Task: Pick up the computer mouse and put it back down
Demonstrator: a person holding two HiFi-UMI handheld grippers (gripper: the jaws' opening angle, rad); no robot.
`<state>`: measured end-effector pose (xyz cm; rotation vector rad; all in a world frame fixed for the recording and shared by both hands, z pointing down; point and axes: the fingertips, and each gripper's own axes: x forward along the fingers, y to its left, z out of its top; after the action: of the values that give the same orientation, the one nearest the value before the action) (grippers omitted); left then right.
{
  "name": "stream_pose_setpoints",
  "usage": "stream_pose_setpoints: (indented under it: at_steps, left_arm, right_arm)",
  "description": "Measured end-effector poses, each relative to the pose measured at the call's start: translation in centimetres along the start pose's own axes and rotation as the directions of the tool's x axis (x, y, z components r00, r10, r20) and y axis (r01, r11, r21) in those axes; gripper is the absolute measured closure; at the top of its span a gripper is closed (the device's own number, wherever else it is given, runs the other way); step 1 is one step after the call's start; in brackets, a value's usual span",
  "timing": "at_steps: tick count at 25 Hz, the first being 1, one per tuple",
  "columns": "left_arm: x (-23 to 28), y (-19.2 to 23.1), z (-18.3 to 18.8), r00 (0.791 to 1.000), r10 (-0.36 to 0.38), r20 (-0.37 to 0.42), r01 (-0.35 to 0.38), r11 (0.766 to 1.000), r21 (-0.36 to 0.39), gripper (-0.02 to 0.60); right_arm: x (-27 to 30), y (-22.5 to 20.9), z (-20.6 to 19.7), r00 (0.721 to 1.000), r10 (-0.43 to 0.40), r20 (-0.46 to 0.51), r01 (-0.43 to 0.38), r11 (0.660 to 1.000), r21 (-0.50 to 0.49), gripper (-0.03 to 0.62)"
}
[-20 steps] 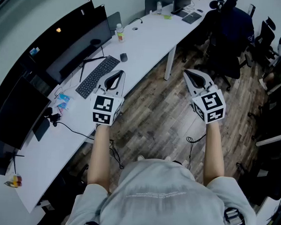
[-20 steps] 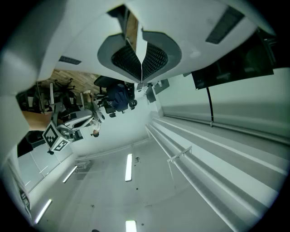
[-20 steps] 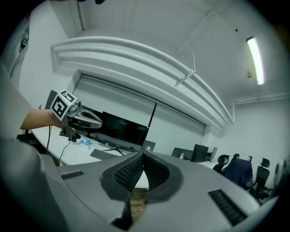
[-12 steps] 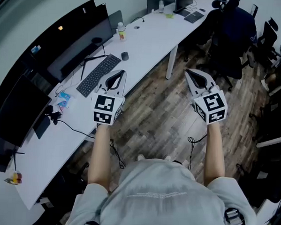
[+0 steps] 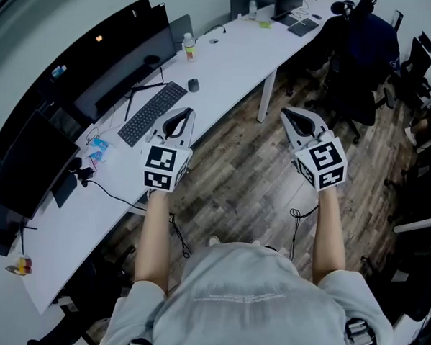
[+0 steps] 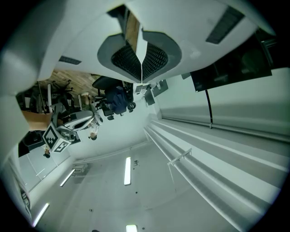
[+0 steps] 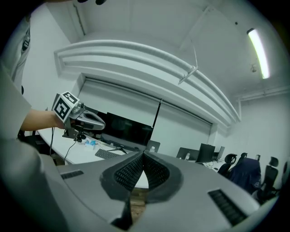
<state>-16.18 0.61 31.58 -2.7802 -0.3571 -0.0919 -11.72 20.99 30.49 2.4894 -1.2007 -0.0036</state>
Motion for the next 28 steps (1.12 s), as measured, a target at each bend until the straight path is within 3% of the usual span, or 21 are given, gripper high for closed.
stream_pose_setpoints:
  at_steps: [9,10,11,12,17,28]
  left_arm:
    - [1.1,-1.5,0.2,1.0,-0.005,-0.007,0.005,1.0,-0.01,0.563]
    - [1.2,-1.7,0.1,1.0,-0.005,-0.012,0.005,1.0,-0.012,0.537]
    - [1.4,-2.0,0.0,1.0,-0.005,-0.018,0.005,1.0,-0.015,0.455]
    - [1.7,-2.2,-0.2,1.0,-0.005,-0.023,0.004,1.0,-0.017,0.425]
    - [2.7,-3.6,0.0,1.0,-0.025,-0.011,0.024,0.999,-0.036,0.351]
    - [4.4,-6.7,-0.6,0.997,0.019,-0.068,-0.022,0.998,-0.051,0.337]
  right_arm:
    - [-0.4,-2.1,-0.1,0.999,-0.003,0.036,0.003,1.0,0.006,0.594]
    - [-0.5,-2.3,-0.3,0.999,0.0,0.037,-0.001,1.0,0.01,0.593]
    - [-0.6,-2.6,-0.6,0.999,0.0,0.036,-0.001,1.0,0.013,0.593]
    - [-0.7,-2.9,-0.9,0.999,-0.001,0.033,0.001,1.0,0.014,0.592]
    - [-0.9,-4.1,-2.7,1.0,0.017,0.005,-0.017,0.999,0.037,0.592]
    - [-1.9,-7.0,-6.2,0.998,0.058,-0.001,-0.058,0.998,0.027,0.592]
